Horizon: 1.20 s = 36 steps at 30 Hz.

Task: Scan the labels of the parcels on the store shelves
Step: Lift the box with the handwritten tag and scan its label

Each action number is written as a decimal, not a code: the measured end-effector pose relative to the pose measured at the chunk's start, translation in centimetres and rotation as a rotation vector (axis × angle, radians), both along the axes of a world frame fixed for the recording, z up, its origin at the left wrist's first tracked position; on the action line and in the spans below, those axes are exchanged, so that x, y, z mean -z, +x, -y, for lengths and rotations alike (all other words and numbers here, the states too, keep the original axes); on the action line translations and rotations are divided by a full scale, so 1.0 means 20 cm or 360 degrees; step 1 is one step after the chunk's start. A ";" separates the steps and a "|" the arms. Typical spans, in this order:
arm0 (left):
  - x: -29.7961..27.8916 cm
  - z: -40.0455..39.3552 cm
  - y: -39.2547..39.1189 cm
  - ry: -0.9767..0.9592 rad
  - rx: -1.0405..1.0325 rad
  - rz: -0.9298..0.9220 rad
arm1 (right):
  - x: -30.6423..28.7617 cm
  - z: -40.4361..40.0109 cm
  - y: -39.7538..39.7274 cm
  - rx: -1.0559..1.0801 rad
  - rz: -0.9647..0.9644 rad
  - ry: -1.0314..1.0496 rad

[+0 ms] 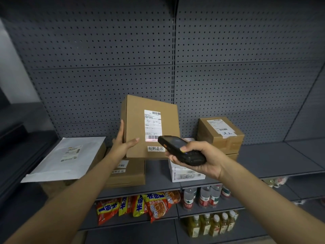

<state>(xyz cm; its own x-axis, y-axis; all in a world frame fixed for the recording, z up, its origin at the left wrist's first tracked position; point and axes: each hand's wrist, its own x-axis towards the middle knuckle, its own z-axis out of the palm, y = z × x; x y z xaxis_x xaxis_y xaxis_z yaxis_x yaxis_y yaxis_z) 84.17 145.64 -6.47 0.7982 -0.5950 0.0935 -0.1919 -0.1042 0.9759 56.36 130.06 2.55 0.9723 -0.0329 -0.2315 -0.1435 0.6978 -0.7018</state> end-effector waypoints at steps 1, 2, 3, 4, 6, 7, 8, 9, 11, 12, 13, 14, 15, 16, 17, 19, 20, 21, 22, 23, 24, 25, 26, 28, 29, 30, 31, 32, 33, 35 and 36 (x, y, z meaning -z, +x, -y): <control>0.00 0.00 0.00 0.0003 -0.0005 0.0004 | 0.01 -0.01 0.00 0.0005 -0.0020 -0.0018; 0.00 0.00 0.00 0.0006 -0.0007 0.0007 | 0.01 -0.02 -0.01 0.0012 -0.0026 -0.0015; 0.00 0.00 0.00 0.0007 -0.0007 0.0007 | 0.02 -0.02 -0.01 0.0021 -0.0022 0.0004; 0.01 0.00 0.01 0.0008 -0.0006 0.0007 | 0.02 -0.02 -0.01 0.0026 -0.0016 0.0024; 0.01 0.00 0.02 0.0009 -0.0008 0.0012 | 0.03 -0.03 0.00 0.0035 -0.0006 0.0042; 0.02 0.00 0.03 0.0009 -0.0011 0.0019 | 0.03 -0.03 0.00 0.0030 0.0006 0.0043; 0.02 -0.01 0.03 0.0010 -0.0012 0.0025 | 0.02 -0.03 0.00 0.0024 0.0012 0.0042; 0.02 -0.01 0.04 0.0010 -0.0010 0.0025 | 0.02 -0.03 0.01 0.0024 0.0016 0.0039; 0.03 -0.01 0.04 0.0002 -0.0003 0.0015 | 0.03 -0.02 0.02 0.0032 0.0031 0.0037; 0.03 -0.01 0.05 0.0002 -0.0003 0.0012 | 0.03 -0.02 0.02 0.0037 0.0037 0.0044; 0.04 -0.01 0.05 0.0004 -0.0002 0.0009 | 0.03 -0.02 0.03 0.0043 0.0037 0.0050; 0.04 -0.01 0.06 0.0008 0.0002 0.0005 | 0.03 -0.02 0.04 0.0046 0.0036 0.0053; 0.05 -0.01 0.07 0.0012 0.0007 0.0003 | 0.04 -0.02 0.05 0.0043 0.0038 0.0052; 0.05 -0.01 0.08 0.0014 0.0013 0.0001 | 0.04 -0.03 0.06 0.0039 0.0042 0.0047; 0.05 0.00 0.09 0.0012 0.0016 -0.0004 | 0.04 -0.03 0.07 0.0038 0.0047 0.0040; 0.06 0.00 0.11 -0.0002 0.0016 -0.0020 | 0.05 -0.03 0.08 0.0043 0.0057 0.0026; 0.06 0.00 0.11 -0.0010 0.0018 -0.0029 | 0.04 -0.03 0.08 0.0048 0.0065 0.0034; 0.06 0.00 0.12 -0.0014 0.0021 -0.0038 | 0.04 -0.03 0.09 0.0055 0.0072 0.0050; 0.06 0.00 0.12 -0.0017 0.0023 -0.0043 | 0.04 -0.03 0.09 0.0064 0.0079 0.0068; 0.06 0.00 0.13 -0.0019 0.0023 -0.0051 | 0.05 -0.03 0.10 0.0072 0.0085 0.0079; 0.07 0.01 0.14 -0.0020 0.0024 -0.0061 | 0.05 -0.03 0.10 0.0079 0.0087 0.0085; 0.07 0.01 0.15 -0.0022 0.0029 -0.0071 | 0.05 -0.03 0.11 0.0085 0.0090 0.0088; 0.08 0.01 0.16 -0.0023 0.0038 -0.0081 | 0.05 -0.03 0.12 0.0089 0.0094 0.0086; 0.09 0.01 0.19 -0.0024 0.0057 -0.0100 | 0.06 -0.02 0.14 0.0112 0.0097 0.0078; 0.10 0.01 0.20 -0.0018 0.0064 -0.0111 | 0.07 -0.02 0.15 0.0124 0.0096 0.0075; 0.11 0.01 0.22 -0.0004 0.0066 -0.0120 | 0.08 -0.01 0.16 0.0135 0.0092 0.0072; 0.12 0.01 0.24 0.0012 0.0067 -0.0129 | 0.09 -0.01 0.17 0.0150 0.0077 0.0059; 0.13 0.01 0.25 0.0026 0.0070 -0.0142 | 0.09 -0.01 0.18 0.0173 0.0062 0.0048; 0.13 0.02 0.25 0.0039 0.0078 -0.0166 | 0.11 0.00 0.19 0.0198 0.0045 0.0034; 0.12 0.03 0.22 0.0001 0.0127 -0.0229 | 0.13 0.02 0.21 0.0249 0.0012 -0.0074; 0.12 0.05 0.21 -0.0059 0.0169 -0.0285 | 0.16 0.03 0.22 0.0280 -0.0041 -0.0188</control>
<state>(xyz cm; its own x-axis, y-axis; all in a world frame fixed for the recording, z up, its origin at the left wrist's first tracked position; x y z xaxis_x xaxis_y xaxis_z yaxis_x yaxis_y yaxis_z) 88.32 144.69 -8.82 0.7370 -0.6756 -0.0208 -0.0230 -0.0558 0.9982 60.69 129.44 -0.58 0.9430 -0.2299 -0.2404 -0.0456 0.6267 -0.7779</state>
